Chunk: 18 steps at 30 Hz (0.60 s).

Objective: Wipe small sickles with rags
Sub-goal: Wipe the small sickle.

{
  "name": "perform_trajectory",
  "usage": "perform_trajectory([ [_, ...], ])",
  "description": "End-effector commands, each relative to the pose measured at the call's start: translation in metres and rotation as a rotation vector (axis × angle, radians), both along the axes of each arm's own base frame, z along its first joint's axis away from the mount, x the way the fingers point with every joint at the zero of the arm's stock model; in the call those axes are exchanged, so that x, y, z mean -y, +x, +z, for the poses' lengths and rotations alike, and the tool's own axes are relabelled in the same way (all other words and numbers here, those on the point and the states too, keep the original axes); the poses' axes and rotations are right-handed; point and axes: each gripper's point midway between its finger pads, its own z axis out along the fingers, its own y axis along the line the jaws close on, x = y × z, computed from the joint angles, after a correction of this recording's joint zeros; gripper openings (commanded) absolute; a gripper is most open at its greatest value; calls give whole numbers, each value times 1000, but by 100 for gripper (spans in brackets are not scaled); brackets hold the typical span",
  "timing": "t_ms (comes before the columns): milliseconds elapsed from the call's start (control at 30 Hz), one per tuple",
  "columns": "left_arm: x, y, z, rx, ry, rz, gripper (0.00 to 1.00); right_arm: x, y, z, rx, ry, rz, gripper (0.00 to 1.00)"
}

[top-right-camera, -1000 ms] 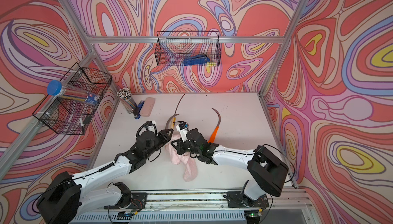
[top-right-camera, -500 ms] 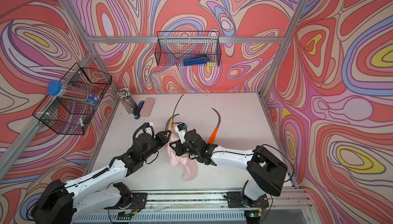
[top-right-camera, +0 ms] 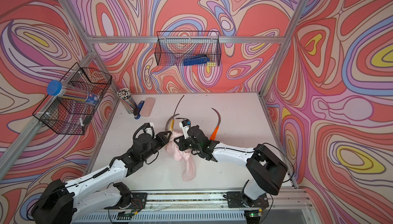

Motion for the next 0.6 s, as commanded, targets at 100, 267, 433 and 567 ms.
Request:
perform_trajectory([
  [100, 11, -13, -4, 12, -54, -91, 0, 13, 23, 23, 26, 70, -28, 0],
  [267, 18, -21, -19, -26, -113, -131, 0, 18, 48, 26, 26, 73, -68, 0],
  [433, 24, -21, -24, -32, -156, -150, 0, 24, 72, 18, 4, 72, -113, 0],
  [567, 20, -15, -20, -5, -156, -115, 0, 6, 58, 6, -33, 95, -35, 0],
])
